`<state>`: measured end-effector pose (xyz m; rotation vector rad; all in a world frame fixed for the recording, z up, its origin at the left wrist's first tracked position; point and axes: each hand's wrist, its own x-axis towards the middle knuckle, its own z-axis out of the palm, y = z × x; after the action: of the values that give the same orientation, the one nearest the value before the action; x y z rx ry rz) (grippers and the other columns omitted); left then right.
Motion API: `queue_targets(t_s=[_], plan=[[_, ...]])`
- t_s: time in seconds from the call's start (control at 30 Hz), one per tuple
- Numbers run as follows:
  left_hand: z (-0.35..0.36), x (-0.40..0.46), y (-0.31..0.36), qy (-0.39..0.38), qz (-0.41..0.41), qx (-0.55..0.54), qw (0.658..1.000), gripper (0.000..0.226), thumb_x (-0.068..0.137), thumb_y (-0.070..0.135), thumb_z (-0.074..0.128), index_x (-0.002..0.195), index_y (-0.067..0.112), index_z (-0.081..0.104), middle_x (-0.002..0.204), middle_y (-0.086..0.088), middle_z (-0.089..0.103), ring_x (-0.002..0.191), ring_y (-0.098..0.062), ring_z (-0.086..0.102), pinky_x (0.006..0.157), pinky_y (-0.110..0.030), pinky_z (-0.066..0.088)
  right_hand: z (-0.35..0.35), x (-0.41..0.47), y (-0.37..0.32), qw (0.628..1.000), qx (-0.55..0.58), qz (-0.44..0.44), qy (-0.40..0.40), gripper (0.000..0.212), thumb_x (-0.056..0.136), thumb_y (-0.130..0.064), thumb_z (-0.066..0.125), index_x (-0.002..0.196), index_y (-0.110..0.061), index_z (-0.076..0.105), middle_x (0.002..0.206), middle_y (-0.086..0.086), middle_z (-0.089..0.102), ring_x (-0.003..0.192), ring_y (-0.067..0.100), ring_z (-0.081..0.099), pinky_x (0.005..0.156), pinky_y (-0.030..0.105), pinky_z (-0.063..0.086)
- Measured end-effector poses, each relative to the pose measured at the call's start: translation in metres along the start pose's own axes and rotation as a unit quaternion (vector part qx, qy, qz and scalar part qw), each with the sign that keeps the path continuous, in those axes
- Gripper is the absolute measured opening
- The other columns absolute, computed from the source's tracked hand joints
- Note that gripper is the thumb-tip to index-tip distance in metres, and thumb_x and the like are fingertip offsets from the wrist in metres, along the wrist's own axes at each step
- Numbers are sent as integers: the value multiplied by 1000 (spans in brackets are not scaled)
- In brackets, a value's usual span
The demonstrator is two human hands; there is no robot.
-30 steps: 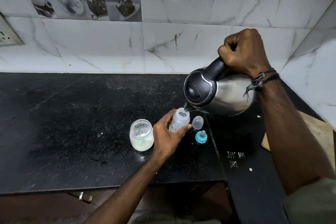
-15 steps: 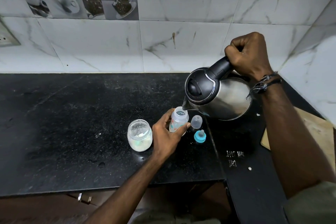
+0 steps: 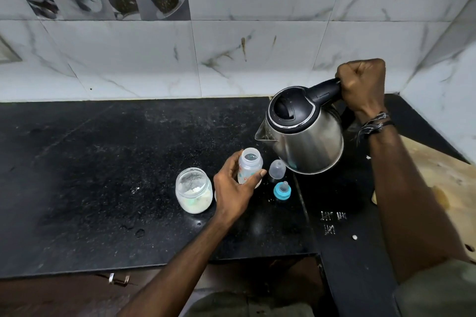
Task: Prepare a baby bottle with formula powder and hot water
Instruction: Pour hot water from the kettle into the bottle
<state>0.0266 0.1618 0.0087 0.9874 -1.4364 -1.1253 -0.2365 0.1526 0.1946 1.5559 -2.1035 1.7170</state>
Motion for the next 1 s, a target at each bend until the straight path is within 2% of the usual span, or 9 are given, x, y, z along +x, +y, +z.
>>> queue_targets(t_s=[0.1,0.33,0.57,0.67,0.77,1.0], plan=[[2,3,-4,3,-5,12,1000,54,75,19,93,123,15,69,114,6,77,107,-9,72,94,-30,58,4,1,10,999,11,25,18,38,72,-23,52,43,-17,27,36,-5,21,45,12,17,47,28,15],[4,9,-12,9,-8,26,1000,51,76,15,92,121,15,69,113,7,76,106,-9,72,92,-25,55,21,12,37,995,36,67,58,41,73,-24,52,44,-20,24,36,-6,18,45,11,16,47,27,16],[12,20,-17,18,-31,18,999,55,72,31,90,122,21,68,113,6,77,107,-15,73,95,-45,59,53,42,43,989,44,106,97,42,73,-26,53,43,-19,24,36,-6,18,43,10,17,45,27,18],[20,21,-20,25,-37,19,999,55,72,27,91,122,20,69,113,6,77,106,-16,74,95,-47,59,67,55,53,982,41,139,120,43,71,-29,53,42,-17,24,42,-9,18,48,15,24,47,29,21],[24,23,-21,24,-40,24,999,55,74,24,91,123,19,68,114,7,77,106,-16,73,95,-46,59,88,70,59,976,33,172,129,44,71,-30,53,41,-12,27,48,0,22,51,19,29,48,29,24],[11,31,-21,41,-27,29,998,51,76,26,87,122,20,67,112,14,76,106,-11,73,91,-30,58,150,82,62,960,45,245,127,45,71,-35,57,40,-9,39,44,1,34,47,21,43,48,29,32]])
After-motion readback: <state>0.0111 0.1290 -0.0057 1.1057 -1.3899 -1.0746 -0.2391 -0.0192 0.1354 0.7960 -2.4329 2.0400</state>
